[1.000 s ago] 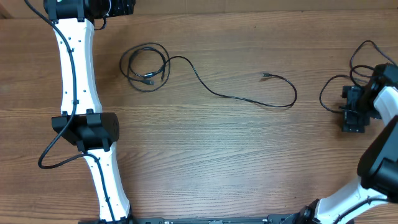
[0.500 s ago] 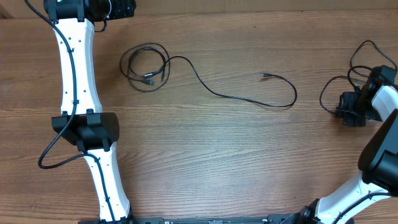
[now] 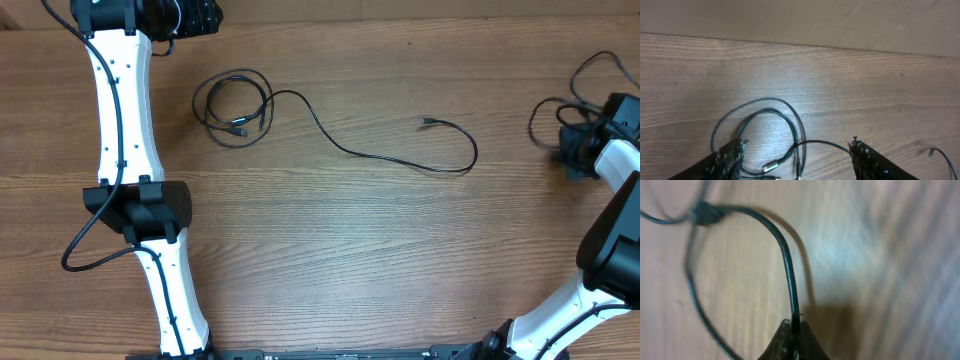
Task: Untangle cables
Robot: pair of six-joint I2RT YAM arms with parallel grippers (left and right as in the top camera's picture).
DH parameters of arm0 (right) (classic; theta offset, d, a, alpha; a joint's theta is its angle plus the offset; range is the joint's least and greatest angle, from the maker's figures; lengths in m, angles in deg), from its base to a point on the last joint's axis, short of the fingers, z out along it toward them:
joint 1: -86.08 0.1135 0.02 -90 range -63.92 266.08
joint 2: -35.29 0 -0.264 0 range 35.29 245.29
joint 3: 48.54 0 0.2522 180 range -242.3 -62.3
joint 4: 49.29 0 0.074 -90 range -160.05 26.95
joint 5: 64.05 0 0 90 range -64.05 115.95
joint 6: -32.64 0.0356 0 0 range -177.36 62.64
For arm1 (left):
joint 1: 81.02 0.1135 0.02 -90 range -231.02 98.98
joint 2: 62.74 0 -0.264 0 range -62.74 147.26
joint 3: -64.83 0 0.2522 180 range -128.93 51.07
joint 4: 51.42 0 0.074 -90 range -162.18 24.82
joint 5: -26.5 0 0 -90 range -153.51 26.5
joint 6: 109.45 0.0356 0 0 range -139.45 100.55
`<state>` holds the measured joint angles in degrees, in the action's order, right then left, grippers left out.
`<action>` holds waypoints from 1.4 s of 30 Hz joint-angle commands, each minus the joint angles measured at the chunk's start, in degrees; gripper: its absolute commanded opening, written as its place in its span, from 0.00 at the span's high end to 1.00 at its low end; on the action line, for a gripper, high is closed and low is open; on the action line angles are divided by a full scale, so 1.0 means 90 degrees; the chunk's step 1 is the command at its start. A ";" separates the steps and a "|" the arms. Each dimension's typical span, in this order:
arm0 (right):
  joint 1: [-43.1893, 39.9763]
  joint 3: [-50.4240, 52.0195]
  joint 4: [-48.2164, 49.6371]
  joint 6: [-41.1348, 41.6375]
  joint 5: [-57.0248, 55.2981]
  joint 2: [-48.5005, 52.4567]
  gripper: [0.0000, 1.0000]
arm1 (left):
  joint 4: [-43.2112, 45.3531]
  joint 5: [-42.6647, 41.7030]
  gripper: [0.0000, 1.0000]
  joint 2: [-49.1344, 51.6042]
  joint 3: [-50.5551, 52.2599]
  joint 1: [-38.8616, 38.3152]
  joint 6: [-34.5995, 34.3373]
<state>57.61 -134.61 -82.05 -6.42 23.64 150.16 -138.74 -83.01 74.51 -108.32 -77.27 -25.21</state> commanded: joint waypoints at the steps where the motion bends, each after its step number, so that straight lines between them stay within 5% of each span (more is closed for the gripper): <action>1: -0.0206 0.0015 0.0345 -0.0619 -0.0950 0.0041 0.96 | -0.0029 -0.0347 0.31 -0.0209 -0.0155 -0.0041 0.0049; 6: -0.0673 0.0015 0.0959 -0.1392 -0.1171 0.0134 0.94 | 0.0000 -0.0386 0.30 -0.0408 -0.0226 -0.0044 -0.0032; 7: -0.0760 0.0015 0.0901 -0.1389 -0.1151 0.0136 0.83 | 0.0007 -0.0391 0.29 -0.0444 -0.0233 -0.0041 -0.0119; 8: -0.0826 0.0015 0.0821 -0.1445 -0.1083 0.0136 0.49 | 0.0007 -0.0389 0.29 -0.0476 -0.0233 -0.0041 -0.0216; 10: -0.0916 0.0010 0.0624 -0.1892 -0.0590 0.0131 0.00 | 0.0007 -0.0413 0.29 -0.0515 -0.0238 -0.0044 -0.0372; 16: -0.0709 -0.0345 -0.0697 -0.3655 0.1154 -0.0238 0.00 | 0.0032 -0.0724 0.26 -0.0661 -0.0240 -0.0036 -0.0532; 19: -0.0255 -0.0651 -0.1428 -0.4648 0.1197 -0.0855 0.00 | 0.0029 -0.0619 0.02 -0.0928 -0.0240 0.0010 -0.0503; 24: 0.0974 -0.1071 -0.2290 -0.4826 0.1224 -0.1868 0.00 | -0.0121 0.0491 0.00 -0.1921 -0.0240 0.0255 -0.0209; 26: 0.1515 -0.1076 -0.2492 -0.4432 0.1214 -0.1967 0.00 | -0.0219 0.1137 0.00 -0.2310 -0.0238 0.0316 -0.0163; 30: 0.2499 -0.1056 -0.3412 -0.2127 0.1149 -0.1780 0.00 | -0.0430 0.2506 0.00 -0.3058 -0.0238 0.0342 -0.0012; 42: 0.3555 -0.1044 -0.3835 0.2492 0.0852 -0.1005 0.00 | -0.1037 0.3194 0.00 -0.3084 -0.0216 0.0345 0.1127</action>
<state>88.36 -144.14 -116.65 -0.17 31.84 138.10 -147.09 -56.92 44.37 -110.83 -73.91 -20.86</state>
